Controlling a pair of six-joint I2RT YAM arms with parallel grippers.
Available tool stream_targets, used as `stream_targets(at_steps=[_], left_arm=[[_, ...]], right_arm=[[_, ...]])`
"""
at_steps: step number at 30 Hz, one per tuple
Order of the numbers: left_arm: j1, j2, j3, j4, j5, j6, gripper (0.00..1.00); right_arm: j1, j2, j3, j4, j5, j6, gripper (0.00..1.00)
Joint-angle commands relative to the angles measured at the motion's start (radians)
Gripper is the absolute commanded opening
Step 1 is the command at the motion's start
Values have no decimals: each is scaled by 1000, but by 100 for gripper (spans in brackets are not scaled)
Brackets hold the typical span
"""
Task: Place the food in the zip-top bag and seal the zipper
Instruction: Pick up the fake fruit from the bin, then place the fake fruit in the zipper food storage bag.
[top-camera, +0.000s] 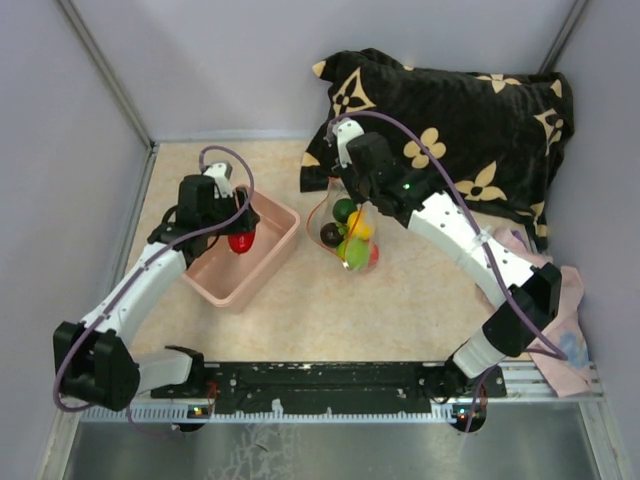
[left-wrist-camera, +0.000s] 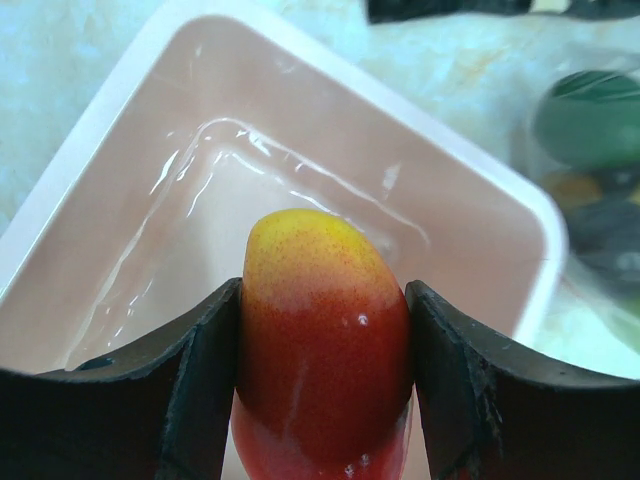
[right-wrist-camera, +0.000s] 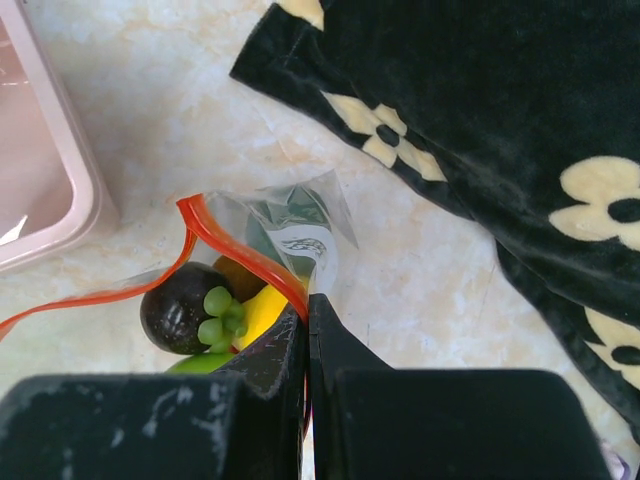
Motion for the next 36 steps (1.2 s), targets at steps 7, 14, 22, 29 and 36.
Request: stream_targets(at_steps=[7, 14, 22, 29, 36], left_arm=[[-62, -183, 53, 38, 201, -183, 40], [-182, -199, 63, 195, 234, -346, 40], [-321, -184, 41, 413, 167, -465, 40], [-457, -90, 60, 550, 31, -393, 41], [-519, -5, 23, 657, -73, -312, 42]], right_arm=[[3, -57, -15, 96, -52, 31, 0], [4, -53, -16, 99, -79, 49, 0], [3, -64, -29, 107, -85, 62, 0], [3, -72, -33, 110, -100, 81, 0], [3, -72, -28, 103, -118, 111, 0]])
